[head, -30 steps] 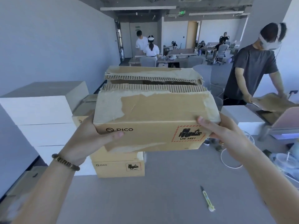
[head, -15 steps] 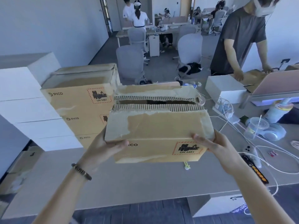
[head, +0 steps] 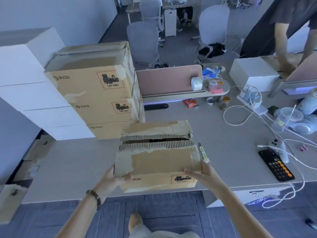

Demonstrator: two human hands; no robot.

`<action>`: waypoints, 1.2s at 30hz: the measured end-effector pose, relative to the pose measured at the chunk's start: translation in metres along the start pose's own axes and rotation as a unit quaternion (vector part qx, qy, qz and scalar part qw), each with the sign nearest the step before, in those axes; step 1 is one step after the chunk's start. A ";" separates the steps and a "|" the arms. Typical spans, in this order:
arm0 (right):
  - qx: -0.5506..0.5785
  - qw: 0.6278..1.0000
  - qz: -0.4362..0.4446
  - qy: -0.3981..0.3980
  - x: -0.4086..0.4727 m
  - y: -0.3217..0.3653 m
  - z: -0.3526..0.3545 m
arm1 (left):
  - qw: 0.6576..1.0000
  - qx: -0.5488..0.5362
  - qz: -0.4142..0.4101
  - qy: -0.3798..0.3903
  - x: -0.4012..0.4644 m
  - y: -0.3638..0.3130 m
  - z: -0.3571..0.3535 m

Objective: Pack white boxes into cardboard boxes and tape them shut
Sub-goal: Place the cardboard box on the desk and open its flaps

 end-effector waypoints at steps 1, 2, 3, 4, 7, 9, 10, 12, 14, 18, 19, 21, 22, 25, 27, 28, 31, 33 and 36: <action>-0.017 1.000 -0.012 0.001 0.005 -0.006 -0.007 | 1.000 0.002 0.012 0.000 0.002 0.010 0.005; -0.027 0.999 -0.023 0.004 0.010 -0.012 -0.014 | 1.000 0.001 0.021 0.001 0.003 0.018 0.010; -0.032 0.999 -0.033 0.004 0.014 -0.017 -0.020 | 1.000 -0.004 0.029 0.002 0.006 0.027 0.015; -0.037 0.998 -0.041 0.003 0.017 -0.021 -0.026 | 0.999 -0.009 0.034 0.005 0.008 0.034 0.018; -0.045 0.998 -0.053 -0.006 0.030 -0.030 -0.038 | 0.999 -0.012 0.049 0.017 0.018 0.056 0.025; -0.056 0.997 -0.058 -0.013 0.039 -0.036 -0.041 | 0.998 -0.008 0.057 0.025 0.026 0.069 0.026; -0.061 0.996 -0.062 -0.017 0.043 -0.039 -0.043 | 0.998 -0.003 0.060 0.027 0.029 0.073 0.026; -0.063 0.995 -0.073 -0.020 0.049 -0.047 -0.046 | 0.997 0.006 0.063 0.032 0.034 0.081 0.024; -0.061 0.995 -0.077 -0.021 0.053 -0.052 -0.048 | 0.998 0.004 0.058 0.041 0.035 0.084 0.022; -0.072 0.994 -0.073 -0.047 0.058 -0.052 -0.044 | 0.999 0.037 0.035 0.017 0.041 0.091 0.026; -0.078 0.993 -0.067 -0.054 0.058 -0.052 -0.044 | 0.998 0.054 0.021 0.002 0.043 0.093 0.027; -0.080 0.993 -0.053 -0.065 0.059 -0.053 -0.044 | 0.997 0.069 -0.002 -0.021 0.039 0.089 0.026; -0.069 0.994 -0.043 -0.066 0.057 -0.052 -0.044 | 0.998 0.058 -0.005 -0.032 0.038 0.085 0.024; 0.021 0.998 -0.026 -0.052 0.045 -0.043 -0.042 | 0.998 -0.028 -0.011 -0.062 0.035 0.072 0.019; 0.092 0.995 -0.030 -0.030 0.038 -0.037 -0.041 | 0.990 -0.099 -0.003 -0.101 0.033 0.069 0.020; 0.119 0.992 -0.039 -0.024 0.036 -0.036 -0.041 | 0.986 -0.126 0.007 -0.111 0.033 0.069 0.023; 0.212 0.974 -0.074 -0.004 0.035 -0.038 -0.037 | 0.971 -0.204 0.041 -0.119 0.033 0.073 0.029; 0.241 0.964 -0.111 0.014 0.038 -0.041 -0.032 | 0.965 -0.221 0.072 -0.120 0.033 0.078 0.033; 0.163 0.980 -0.106 0.037 0.037 -0.040 -0.025 | 0.992 -0.109 0.057 -0.021 0.029 0.081 0.035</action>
Point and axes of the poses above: each hand's wrist, its own x-axis towards the middle knuckle, its own z-axis out of the back of the hand, y = z × x, the point moved 2 cm from there along x, towards the middle knuckle, and after that the axes turned 9 degrees about -z, right-handed, at the moved point
